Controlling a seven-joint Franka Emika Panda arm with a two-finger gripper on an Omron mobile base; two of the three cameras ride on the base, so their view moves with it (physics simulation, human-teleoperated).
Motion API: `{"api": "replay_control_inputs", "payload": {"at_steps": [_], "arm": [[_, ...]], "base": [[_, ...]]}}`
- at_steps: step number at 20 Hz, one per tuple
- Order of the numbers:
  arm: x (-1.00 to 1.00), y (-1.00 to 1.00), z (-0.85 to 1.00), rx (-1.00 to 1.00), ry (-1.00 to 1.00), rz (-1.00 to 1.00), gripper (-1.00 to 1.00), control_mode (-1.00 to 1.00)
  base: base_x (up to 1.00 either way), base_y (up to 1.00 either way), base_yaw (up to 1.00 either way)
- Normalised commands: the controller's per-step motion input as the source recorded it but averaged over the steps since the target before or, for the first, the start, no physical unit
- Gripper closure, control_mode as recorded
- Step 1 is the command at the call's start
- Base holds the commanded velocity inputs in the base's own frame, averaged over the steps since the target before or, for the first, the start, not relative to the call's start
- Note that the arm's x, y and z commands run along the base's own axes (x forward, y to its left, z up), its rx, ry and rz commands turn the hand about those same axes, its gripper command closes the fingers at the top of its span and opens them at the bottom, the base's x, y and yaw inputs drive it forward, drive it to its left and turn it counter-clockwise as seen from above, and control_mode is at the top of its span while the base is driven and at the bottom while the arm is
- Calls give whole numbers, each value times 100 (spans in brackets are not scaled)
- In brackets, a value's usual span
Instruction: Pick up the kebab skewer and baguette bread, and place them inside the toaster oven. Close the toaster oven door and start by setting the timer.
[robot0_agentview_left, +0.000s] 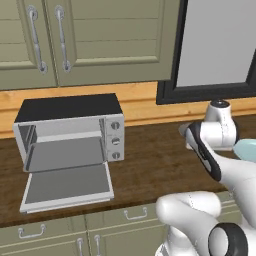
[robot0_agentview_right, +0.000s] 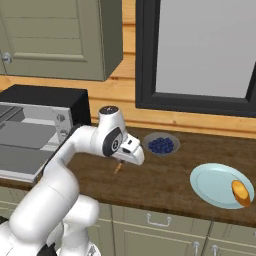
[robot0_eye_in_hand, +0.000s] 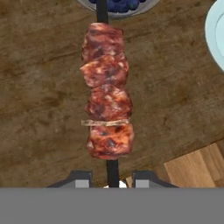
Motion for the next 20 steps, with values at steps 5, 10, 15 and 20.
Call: {"api": "replay_control_inputs", "payload": {"at_steps": [5, 10, 15, 20], "arm": [[-15, 100, 17, -5, 0, 12, 100, -100], [-15, 100, 13, -10, 0, 26, 100, -100], [-11, 100, 17, -11, 0, 32, 100, -100], [-6, 100, 22, -9, 0, 34, 100, -100]], "base": [[0, 0, 0], [0, 0, 0], [0, 0, 0], [0, 0, 0]]}}
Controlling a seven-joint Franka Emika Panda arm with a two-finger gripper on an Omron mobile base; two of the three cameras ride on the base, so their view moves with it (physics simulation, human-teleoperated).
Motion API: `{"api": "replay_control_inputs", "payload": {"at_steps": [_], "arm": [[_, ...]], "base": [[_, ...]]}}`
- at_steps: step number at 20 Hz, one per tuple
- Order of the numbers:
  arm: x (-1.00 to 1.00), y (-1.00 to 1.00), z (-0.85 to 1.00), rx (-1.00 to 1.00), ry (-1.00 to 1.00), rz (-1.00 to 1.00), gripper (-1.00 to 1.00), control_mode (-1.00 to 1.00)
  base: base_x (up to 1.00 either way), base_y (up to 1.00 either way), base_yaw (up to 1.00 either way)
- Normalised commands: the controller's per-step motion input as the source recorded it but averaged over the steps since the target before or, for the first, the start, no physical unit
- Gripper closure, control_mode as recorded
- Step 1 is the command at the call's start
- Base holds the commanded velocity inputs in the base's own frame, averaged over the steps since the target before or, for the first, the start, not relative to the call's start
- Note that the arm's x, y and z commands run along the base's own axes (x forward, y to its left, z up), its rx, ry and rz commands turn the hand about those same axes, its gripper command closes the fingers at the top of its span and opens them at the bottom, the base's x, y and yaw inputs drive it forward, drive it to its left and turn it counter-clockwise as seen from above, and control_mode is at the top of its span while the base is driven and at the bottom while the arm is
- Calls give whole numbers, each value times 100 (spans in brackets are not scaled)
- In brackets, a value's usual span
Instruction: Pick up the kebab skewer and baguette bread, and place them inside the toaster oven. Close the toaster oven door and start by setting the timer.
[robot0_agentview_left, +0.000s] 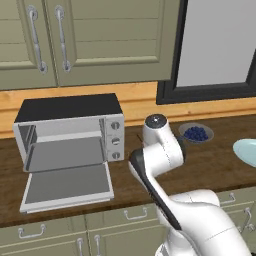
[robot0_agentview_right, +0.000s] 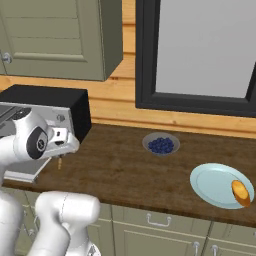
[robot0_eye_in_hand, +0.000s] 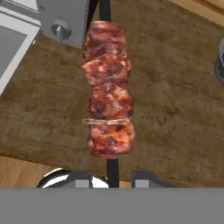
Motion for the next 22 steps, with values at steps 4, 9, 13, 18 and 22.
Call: {"api": "replay_control_inputs", "payload": {"at_steps": [4, 9, 13, 18, 22], "arm": [[1, 81, 22, -4, 0, 38, 100, -100], [24, 66, 27, -2, 3, 39, 100, -100], [31, 66, 17, -6, 2, 35, 100, -100], [41, 89, 1, -19, -7, 16, 100, -100], [46, 50, 4, -9, -6, 12, 100, -100]], "base": [[0, 0, 0], [0, 0, 0], [0, 0, 0], [0, 0, 0], [0, 0, 0]]}}
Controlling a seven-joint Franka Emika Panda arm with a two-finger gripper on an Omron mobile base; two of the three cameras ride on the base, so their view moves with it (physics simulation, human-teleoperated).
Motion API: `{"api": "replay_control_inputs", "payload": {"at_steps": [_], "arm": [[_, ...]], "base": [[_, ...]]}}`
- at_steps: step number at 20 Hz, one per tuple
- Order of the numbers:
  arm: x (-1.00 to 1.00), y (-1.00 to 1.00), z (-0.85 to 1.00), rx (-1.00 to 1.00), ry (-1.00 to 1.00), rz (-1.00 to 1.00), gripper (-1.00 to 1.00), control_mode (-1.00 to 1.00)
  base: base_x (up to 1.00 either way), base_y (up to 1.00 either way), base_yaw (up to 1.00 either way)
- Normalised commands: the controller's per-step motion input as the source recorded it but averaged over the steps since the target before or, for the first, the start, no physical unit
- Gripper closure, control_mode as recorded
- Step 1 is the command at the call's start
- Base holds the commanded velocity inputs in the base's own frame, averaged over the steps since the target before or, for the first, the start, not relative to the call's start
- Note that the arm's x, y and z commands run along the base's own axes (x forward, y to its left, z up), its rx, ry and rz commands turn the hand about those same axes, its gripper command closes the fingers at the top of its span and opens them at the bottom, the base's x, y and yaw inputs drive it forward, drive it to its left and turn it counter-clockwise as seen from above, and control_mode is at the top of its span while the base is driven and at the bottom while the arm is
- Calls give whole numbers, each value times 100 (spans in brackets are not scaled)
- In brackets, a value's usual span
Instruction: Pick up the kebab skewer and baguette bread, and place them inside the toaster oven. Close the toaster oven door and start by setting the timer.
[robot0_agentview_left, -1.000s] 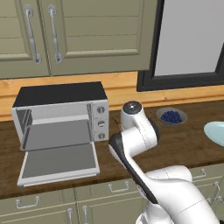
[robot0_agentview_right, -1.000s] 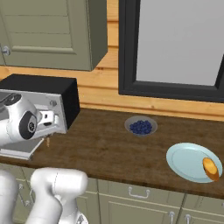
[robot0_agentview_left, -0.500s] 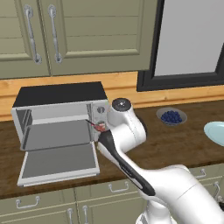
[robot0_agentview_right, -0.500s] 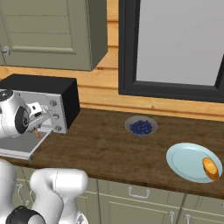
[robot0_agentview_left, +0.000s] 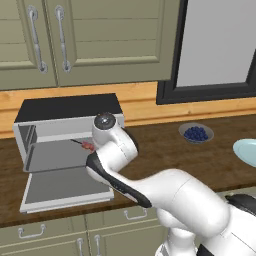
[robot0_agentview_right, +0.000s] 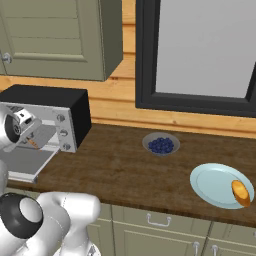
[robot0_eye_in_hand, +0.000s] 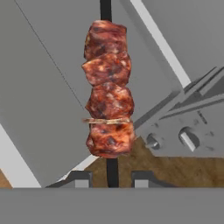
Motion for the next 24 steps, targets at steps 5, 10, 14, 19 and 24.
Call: {"api": "replay_control_inputs", "payload": {"at_steps": [5, 10, 14, 19, 24], "arm": [[51, 16, -3, -4, -9, 25, 100, -100], [22, 29, -3, -2, -22, 26, 100, -100], [21, 9, -2, -2, -16, 14, 100, -100], [34, 20, 0, -2, -3, 4, 100, -100], [9, 39, 0, -4, 0, 0, 100, -100]], "base": [[0, 0, 0], [0, 0, 0], [0, 0, 0], [0, 0, 0], [0, 0, 0]]}}
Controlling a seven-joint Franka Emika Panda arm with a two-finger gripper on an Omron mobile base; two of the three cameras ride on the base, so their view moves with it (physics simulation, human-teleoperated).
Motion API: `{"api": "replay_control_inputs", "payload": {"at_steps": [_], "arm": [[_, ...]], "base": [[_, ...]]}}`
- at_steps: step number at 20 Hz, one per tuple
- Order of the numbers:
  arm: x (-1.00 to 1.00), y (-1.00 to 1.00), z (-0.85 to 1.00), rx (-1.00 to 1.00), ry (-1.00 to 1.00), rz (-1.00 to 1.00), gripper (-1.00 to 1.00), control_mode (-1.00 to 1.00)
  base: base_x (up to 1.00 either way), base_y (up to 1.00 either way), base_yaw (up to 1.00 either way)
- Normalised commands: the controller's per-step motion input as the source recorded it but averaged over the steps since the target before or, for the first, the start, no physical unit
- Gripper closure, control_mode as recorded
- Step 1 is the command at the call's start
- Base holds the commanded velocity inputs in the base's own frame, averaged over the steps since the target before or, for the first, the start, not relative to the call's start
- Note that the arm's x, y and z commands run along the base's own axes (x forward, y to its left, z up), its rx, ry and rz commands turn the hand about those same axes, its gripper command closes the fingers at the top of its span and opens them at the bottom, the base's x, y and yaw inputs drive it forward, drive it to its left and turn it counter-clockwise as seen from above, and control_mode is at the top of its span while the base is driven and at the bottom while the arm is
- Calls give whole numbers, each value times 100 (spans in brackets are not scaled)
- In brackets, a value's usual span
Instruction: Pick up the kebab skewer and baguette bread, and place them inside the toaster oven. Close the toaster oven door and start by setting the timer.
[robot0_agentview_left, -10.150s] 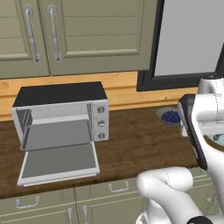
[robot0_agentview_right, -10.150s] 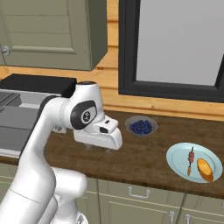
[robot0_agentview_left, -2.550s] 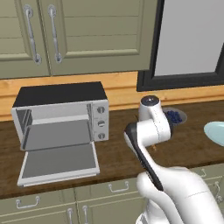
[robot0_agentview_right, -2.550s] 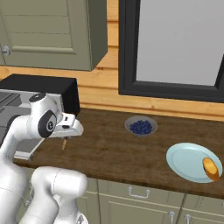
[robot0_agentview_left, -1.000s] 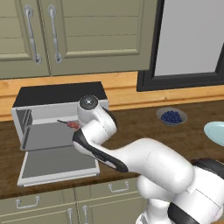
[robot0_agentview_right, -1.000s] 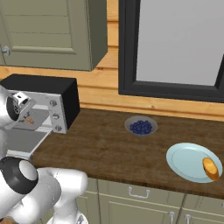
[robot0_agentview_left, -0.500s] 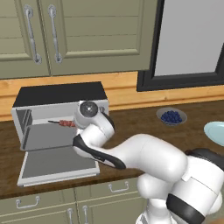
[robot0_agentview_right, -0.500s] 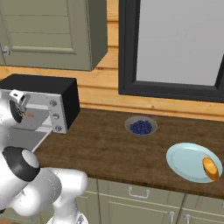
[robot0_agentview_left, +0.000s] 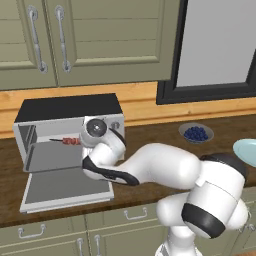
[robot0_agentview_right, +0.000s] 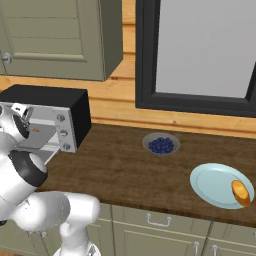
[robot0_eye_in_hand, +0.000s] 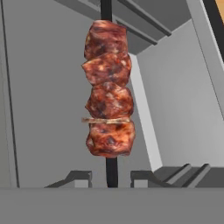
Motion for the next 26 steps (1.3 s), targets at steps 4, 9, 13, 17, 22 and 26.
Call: {"api": "replay_control_inputs", "payload": {"at_steps": [4, 9, 13, 17, 22, 26], "arm": [[32, 14, 0, -4, 0, 0, 100, -100], [27, 26, -4, -3, 0, 0, 100, -100], [4, 26, -19, -3, 0, 0, 100, -100], [9, 7, -15, -3, 0, 0, 100, -100], [11, 0, -11, -1, 0, 0, 100, -100], [10, 0, -13, -1, 0, 0, 100, -100]], "base": [[0, 0, 0], [0, 0, 0], [0, 0, 0], [0, 0, 0], [0, 0, 0], [0, 0, 0]]}}
